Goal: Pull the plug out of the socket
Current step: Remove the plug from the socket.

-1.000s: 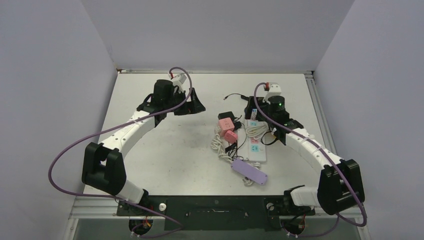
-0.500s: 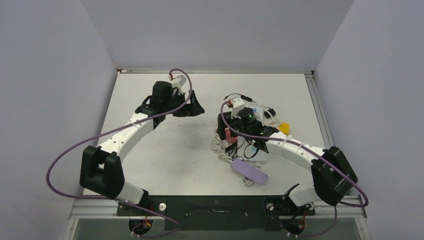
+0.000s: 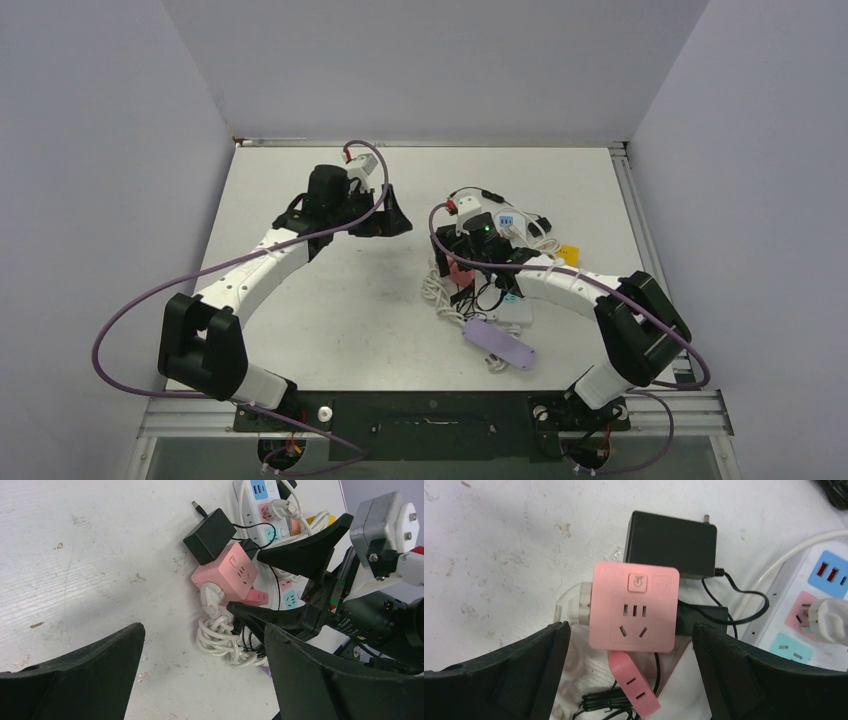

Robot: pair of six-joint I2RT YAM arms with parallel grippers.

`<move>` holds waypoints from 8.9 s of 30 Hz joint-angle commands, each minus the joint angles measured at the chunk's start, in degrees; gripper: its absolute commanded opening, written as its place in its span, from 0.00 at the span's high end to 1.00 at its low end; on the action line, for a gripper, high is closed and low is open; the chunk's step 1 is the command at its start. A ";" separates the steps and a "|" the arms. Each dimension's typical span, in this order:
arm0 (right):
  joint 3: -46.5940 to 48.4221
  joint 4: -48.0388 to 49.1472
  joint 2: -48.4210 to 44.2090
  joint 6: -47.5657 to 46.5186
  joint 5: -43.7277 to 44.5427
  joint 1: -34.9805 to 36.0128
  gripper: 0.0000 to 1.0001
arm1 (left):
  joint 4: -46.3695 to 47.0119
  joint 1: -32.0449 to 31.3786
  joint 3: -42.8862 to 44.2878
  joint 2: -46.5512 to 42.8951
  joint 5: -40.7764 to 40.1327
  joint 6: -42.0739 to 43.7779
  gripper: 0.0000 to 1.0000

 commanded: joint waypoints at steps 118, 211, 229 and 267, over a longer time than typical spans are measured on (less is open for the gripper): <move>-11.53 33.00 -1.65 -3.79 -18.10 5.56 0.57 | 26.30 5.98 -6.29 7.39 26.47 -18.38 1.00; -10.69 37.07 -0.78 -1.86 -10.83 9.35 0.95 | 28.22 6.63 -10.08 3.63 19.36 -20.10 1.00; -10.03 34.48 -2.25 -2.80 -6.85 11.56 0.95 | 26.67 8.56 -9.45 3.27 19.16 -19.19 1.00; -9.59 32.47 -1.89 -4.28 -10.68 9.86 0.95 | 25.07 8.88 -8.72 3.73 19.34 -18.49 1.00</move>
